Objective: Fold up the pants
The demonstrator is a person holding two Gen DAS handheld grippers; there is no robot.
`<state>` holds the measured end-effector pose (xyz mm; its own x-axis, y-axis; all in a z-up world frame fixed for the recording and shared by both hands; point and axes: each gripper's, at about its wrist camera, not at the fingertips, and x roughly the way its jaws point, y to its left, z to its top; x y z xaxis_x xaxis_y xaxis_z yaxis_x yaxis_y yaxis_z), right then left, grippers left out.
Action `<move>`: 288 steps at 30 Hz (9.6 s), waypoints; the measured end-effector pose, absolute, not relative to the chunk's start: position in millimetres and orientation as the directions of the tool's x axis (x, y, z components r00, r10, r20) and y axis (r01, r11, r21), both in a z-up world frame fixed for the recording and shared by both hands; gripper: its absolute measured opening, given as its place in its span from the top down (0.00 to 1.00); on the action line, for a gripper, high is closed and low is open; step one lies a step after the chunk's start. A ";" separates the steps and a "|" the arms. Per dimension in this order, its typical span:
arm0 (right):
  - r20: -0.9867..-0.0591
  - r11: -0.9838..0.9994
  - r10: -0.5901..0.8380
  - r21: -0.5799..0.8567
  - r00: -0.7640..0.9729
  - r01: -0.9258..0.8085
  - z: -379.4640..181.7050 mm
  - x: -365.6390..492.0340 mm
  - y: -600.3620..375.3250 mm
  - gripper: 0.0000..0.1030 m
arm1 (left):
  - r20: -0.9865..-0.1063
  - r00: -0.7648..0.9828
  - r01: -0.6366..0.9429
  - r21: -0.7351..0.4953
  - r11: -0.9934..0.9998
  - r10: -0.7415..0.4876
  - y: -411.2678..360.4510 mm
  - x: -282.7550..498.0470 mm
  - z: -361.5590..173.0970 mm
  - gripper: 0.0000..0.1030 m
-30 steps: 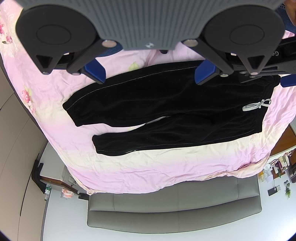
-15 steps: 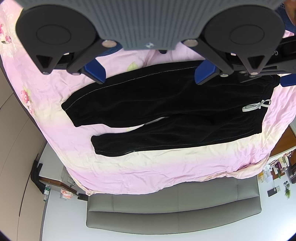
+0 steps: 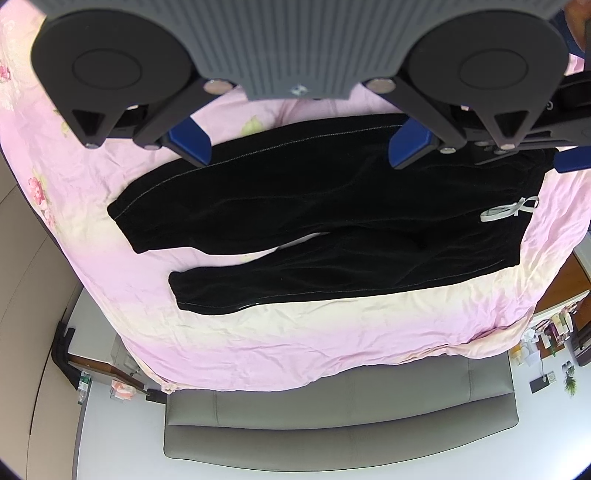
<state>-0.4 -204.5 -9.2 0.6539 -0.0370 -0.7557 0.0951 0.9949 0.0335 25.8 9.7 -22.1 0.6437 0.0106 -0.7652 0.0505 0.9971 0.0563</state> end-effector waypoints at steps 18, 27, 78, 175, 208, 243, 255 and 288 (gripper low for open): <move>-0.664 0.995 0.102 0.055 0.741 -0.088 -100.6 88.6 -225.6 0.05 | -0.758 0.651 0.113 0.042 0.993 -0.042 74.9 92.6 -111.2 0.00; -0.653 0.974 0.185 0.023 0.735 -0.225 -148.9 123.9 -244.3 0.05 | -0.760 0.643 0.256 0.100 0.962 -0.092 108.7 113.3 -151.6 0.09; -0.803 0.199 -0.004 -0.584 0.596 -0.787 -346.4 161.9 -393.0 0.32 | -0.801 0.591 0.709 0.570 0.414 0.091 157.5 111.6 -268.4 0.07; -0.496 0.457 -0.525 -0.850 0.692 -0.263 -201.9 467.3 -427.1 0.33 | -0.821 0.531 0.407 0.464 0.787 0.210 229.8 480.5 -194.6 0.33; -0.774 0.926 0.038 0.265 0.632 0.269 -292.5 331.6 -487.4 0.28 | -0.834 0.541 -0.174 -0.233 0.957 -0.104 283.5 275.6 -211.9 0.11; -0.431 0.230 0.115 0.888 0.895 0.398 -365.8 351.4 -543.4 0.88 | -0.712 0.637 -0.385 -0.627 0.678 -0.296 313.2 311.5 -253.5 0.00; -0.456 0.241 0.114 0.874 0.883 0.421 -369.4 347.8 -540.4 0.88 | -0.526 0.800 -0.468 -0.848 0.250 -0.289 347.2 291.6 -293.8 0.07; -0.411 0.055 0.186 0.911 0.892 0.409 -370.7 165.6 -545.0 0.82 | -0.689 0.698 -0.557 -0.693 0.458 -0.195 380.4 193.9 -247.8 0.51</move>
<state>165.6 -545.0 -370.7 0.8923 0.1861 -0.4113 0.4086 0.0546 0.9111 193.9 380.4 -247.8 0.6975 -0.1952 -0.6895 -0.5566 0.4583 -0.6929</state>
